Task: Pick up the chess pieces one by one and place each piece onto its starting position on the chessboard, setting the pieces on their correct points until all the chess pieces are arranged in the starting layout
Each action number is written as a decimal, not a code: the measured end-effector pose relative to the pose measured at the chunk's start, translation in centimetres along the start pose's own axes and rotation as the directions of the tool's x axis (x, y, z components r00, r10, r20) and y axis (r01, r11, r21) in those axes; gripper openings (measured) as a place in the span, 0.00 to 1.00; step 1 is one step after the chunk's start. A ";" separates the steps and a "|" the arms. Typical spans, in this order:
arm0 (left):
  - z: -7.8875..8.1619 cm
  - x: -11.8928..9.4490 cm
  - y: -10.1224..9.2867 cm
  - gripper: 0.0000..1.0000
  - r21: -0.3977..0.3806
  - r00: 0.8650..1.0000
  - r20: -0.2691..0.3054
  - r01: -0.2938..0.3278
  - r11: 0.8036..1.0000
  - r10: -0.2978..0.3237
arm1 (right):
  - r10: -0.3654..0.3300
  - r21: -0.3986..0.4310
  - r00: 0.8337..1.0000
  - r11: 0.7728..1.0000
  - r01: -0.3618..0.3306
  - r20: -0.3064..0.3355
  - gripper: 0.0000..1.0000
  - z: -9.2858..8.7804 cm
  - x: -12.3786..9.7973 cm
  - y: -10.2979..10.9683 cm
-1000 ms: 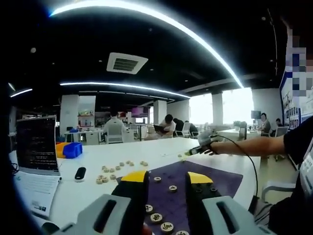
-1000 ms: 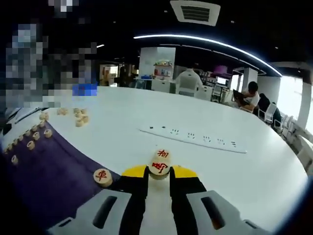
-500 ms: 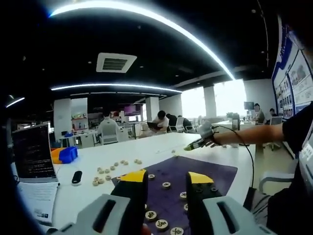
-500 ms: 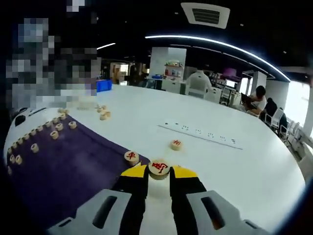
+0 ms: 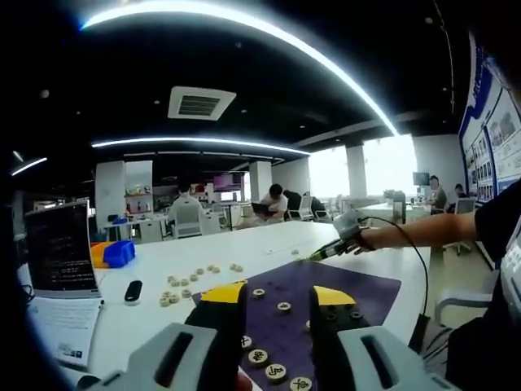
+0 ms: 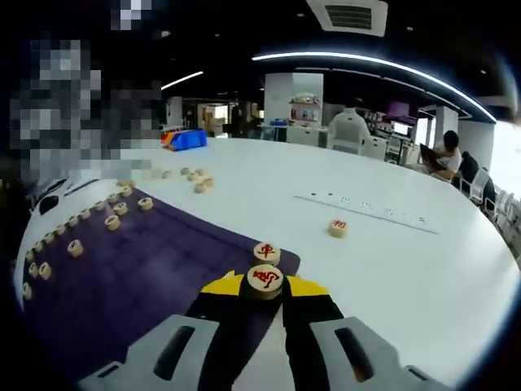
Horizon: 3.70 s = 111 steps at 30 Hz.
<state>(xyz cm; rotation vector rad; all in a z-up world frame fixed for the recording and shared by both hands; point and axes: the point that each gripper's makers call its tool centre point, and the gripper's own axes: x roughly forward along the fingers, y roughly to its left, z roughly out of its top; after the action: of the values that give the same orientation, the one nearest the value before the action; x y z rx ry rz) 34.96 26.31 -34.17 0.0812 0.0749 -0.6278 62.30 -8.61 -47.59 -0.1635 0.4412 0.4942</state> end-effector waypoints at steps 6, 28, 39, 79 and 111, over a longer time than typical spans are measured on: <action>0.1 -0.1 0.0 0.32 0.000 1.000 0.003 -0.002 1.000 0.002 | 0.022 -0.012 1.000 1.000 -0.022 -0.009 0.19 -0.2 0.4 1.2; 0.4 -0.1 0.0 0.32 0.002 1.000 0.014 0.000 1.000 0.000 | 0.020 0.014 1.000 1.000 -0.020 -0.015 0.39 -0.8 0.3 1.3; 0.5 -0.2 -0.1 0.32 0.003 1.000 0.018 -0.001 1.000 0.001 | 0.038 0.004 0.998 0.999 -0.038 0.040 0.39 0.5 -2.0 2.6; 1.2 -0.8 -0.3 0.32 0.010 0.999 0.038 0.000 1.000 0.000 | -0.186 0.083 0.975 0.981 0.177 0.120 0.35 1.4 -3.2 -2.6; 0.6 0.1 -0.8 0.32 0.009 0.999 0.026 0.027 1.000 -0.027 | -0.341 0.235 0.936 0.920 0.313 0.091 0.35 2.3 7.1 -11.6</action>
<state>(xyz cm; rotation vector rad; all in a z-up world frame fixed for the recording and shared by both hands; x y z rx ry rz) 34.60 25.52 -33.62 0.0808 0.0478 -0.6564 74.43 -15.14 -48.20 0.0077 0.3282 0.1227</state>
